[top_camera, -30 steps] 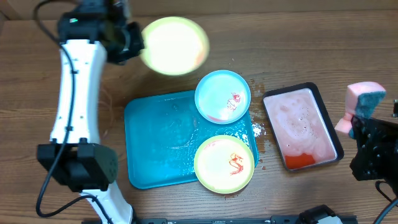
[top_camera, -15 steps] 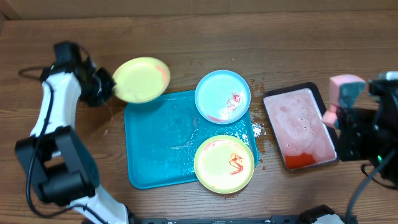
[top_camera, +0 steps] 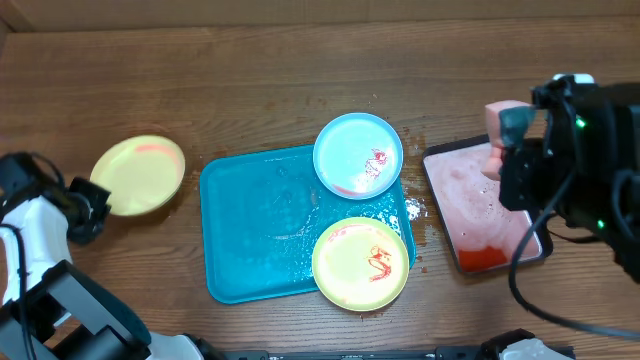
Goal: Clean dirty plates on tray and stack at the side
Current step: 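Swing the yellow plate left and set it on the table with the left gripper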
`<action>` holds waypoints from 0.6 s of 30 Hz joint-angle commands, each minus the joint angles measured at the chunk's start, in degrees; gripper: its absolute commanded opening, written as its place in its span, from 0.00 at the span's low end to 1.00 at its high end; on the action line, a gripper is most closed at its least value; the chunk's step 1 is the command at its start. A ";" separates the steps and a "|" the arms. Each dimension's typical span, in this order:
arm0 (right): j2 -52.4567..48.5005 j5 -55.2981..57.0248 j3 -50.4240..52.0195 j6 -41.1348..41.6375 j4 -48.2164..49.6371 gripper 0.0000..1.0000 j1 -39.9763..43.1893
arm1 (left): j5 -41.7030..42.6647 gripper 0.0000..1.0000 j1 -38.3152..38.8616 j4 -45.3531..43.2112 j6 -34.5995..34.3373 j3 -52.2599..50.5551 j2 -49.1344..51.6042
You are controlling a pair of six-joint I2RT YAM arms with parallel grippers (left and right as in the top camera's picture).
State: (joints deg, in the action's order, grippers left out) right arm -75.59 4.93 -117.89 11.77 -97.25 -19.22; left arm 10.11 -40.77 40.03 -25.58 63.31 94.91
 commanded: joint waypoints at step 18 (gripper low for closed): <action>-0.87 -1.66 -1.01 -1.60 0.22 0.04 -0.11 | -9.22 0.06 -0.46 -1.11 -2.73 -1.77 4.26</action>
State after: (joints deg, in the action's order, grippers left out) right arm -77.10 3.40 -117.89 10.63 -97.25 -19.22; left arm 1.69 -41.34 39.35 -27.33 62.17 97.19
